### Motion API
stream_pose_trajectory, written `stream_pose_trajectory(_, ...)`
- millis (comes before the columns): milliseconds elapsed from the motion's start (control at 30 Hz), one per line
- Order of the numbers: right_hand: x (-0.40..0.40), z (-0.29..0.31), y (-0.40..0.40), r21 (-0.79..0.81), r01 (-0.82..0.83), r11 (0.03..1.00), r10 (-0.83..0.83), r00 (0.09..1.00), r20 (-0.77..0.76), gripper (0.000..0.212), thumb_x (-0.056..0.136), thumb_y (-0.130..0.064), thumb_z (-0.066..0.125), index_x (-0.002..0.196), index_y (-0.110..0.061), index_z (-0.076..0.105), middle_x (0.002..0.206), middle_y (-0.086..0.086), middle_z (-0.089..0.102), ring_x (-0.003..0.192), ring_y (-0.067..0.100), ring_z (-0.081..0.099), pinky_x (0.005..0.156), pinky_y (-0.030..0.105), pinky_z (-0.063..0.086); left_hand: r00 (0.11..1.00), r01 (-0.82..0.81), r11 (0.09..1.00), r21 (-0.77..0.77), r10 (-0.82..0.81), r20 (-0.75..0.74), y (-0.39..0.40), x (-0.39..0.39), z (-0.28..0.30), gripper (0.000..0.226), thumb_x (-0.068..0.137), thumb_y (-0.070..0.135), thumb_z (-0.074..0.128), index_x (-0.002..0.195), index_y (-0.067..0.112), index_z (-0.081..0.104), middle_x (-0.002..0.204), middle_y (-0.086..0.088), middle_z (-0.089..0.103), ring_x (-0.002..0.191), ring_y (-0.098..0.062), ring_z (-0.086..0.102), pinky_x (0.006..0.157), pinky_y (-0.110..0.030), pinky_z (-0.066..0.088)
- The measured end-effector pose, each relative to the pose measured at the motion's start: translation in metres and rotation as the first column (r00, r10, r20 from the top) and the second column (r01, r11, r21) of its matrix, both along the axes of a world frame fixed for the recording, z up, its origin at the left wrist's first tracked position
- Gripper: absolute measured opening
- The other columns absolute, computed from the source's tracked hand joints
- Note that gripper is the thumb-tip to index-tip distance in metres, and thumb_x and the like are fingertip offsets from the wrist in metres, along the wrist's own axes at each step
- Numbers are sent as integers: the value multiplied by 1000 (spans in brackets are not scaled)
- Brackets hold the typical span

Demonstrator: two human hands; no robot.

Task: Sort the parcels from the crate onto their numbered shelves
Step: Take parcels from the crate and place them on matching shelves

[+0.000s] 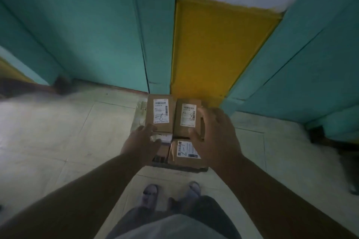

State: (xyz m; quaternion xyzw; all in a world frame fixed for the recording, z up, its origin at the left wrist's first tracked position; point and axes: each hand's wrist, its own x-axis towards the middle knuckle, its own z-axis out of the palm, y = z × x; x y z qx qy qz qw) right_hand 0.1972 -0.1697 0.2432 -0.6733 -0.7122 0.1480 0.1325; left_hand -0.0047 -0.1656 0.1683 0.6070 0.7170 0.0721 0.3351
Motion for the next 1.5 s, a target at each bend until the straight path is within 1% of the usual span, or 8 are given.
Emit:
stream_pose_trajectory(233,2,-100,44,-135,78,988,-77,997,11,56,91,-42,62,138,-20,43,135,6,53,120,23,52,97,43,51,975,-221,965,-144,222,-6,74,-6,-99,42,92,41,61,125,20,50,119,-4,62,86,-19,62,62,-31,53)
stream_pose_trajectory(467,-1,-205,72,-285,134,949,-130,991,34,56,92,-40,60,141,-19,43,141,8,49,126,25,50,102,47,48,914,-366,905,-217,306,-265,117,-1,-200,111,68,88,48,143,8,33,131,-18,49,114,-34,54,95,-48,50)
stream_pose_trajectory(633,4,-248,86,-316,214,924,-217,976,26,50,94,-34,59,140,-18,45,143,8,48,126,24,51,99,42,51,914,-385,894,-230,334,-231,122,7,-228,103,68,66,76,142,12,28,127,-13,53,112,-33,55,86,-43,46)
stream_pose_trajectory(867,1,-278,107,-338,384,859,-354,923,148,71,85,-48,69,140,-15,39,138,10,50,125,32,50,99,48,50,831,-485,860,-159,510,225,108,-10,-196,32,76,40,80,99,28,61,98,10,69,77,-4,62,66,-29,55)
stream_pose_trajectory(1000,-4,-296,120,-487,506,712,-489,855,174,101,75,-64,72,150,-15,25,148,13,46,135,38,44,108,54,41,665,-472,839,-273,541,515,87,-17,-172,35,79,28,80,110,31,65,103,9,73,92,-11,69,67,-29,55)
stream_pose_trajectory(1167,-11,-312,132,-524,595,609,-618,770,156,116,56,-65,86,150,-20,32,147,10,50,135,39,46,106,58,43,622,-401,838,-371,546,562,66,-26,-177,46,71,33,82,113,30,63,111,2,72,103,-22,68,87,-53,57)
stream_pose_trajectory(1400,-12,-268,128,-544,534,647,-689,715,-117,70,77,-35,83,133,-16,45,139,5,59,128,34,56,103,49,48,496,-382,828,-410,558,665,53,-36,-156,59,74,20,78,127,20,53,116,-1,70,106,-21,67,73,-29,57)
stream_pose_trajectory(1500,-3,-223,107,-547,433,716,-650,699,-299,59,81,-29,81,126,-16,46,134,5,63,122,30,61,98,41,51,451,-333,841,-426,539,712,47,-40,-119,65,69,23,80,128,15,53,117,-4,71,108,-24,68,80,-38,59)
